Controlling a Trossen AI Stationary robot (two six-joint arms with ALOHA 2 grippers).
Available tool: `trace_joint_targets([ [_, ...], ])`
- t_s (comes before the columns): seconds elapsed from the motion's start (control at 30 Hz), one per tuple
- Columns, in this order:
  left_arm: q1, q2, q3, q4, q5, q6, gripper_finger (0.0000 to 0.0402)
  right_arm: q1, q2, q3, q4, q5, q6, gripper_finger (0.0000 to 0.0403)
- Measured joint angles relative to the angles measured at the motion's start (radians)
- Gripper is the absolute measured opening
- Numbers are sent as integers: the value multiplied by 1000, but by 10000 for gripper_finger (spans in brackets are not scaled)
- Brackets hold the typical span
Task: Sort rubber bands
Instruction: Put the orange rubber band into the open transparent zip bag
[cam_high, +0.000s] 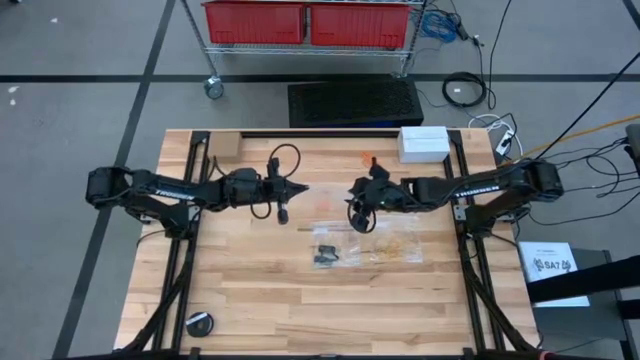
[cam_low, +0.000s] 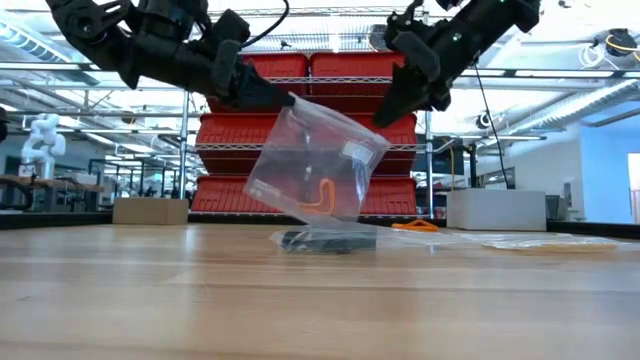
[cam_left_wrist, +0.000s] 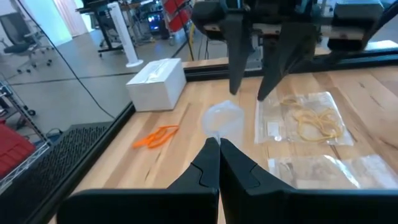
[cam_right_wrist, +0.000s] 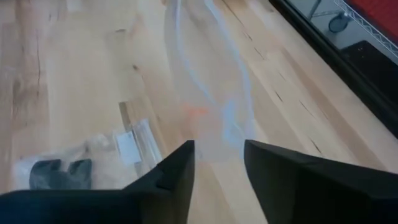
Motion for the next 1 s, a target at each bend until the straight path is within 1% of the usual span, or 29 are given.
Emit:
trace_joint_targets([
  [0.07,0,0,0,-9,0,7,0,-1,-21,0,-30,3,0,152],
  [0.17,0,0,0,-19,-1,7,0,-43,-47,0,-121,56,0,166],
  [0.23,0,0,0,-17,-1,6,0,-113,-47,0,-201,97,16,170],
  [0.3,0,0,0,-17,-1,6,0,-201,-33,-15,-233,100,17,170],
  [0.4,0,0,0,-17,-1,6,0,-343,-2,-61,-202,24,-2,170],
  [0.47,0,0,0,-17,-1,6,0,-431,22,-95,-146,-30,-20,171],
  [0.6,0,0,0,-19,0,7,0,-555,84,-129,-88,-141,-56,171],
  [0.67,0,0,0,-20,0,7,0,-582,115,-130,-71,-188,-98,171],
  [0.73,0,0,0,-21,0,7,0,-590,145,-130,-46,-205,-137,171],
  [1.0,0,0,0,-23,3,7,0,-590,244,-130,-24,-193,-167,171],
])
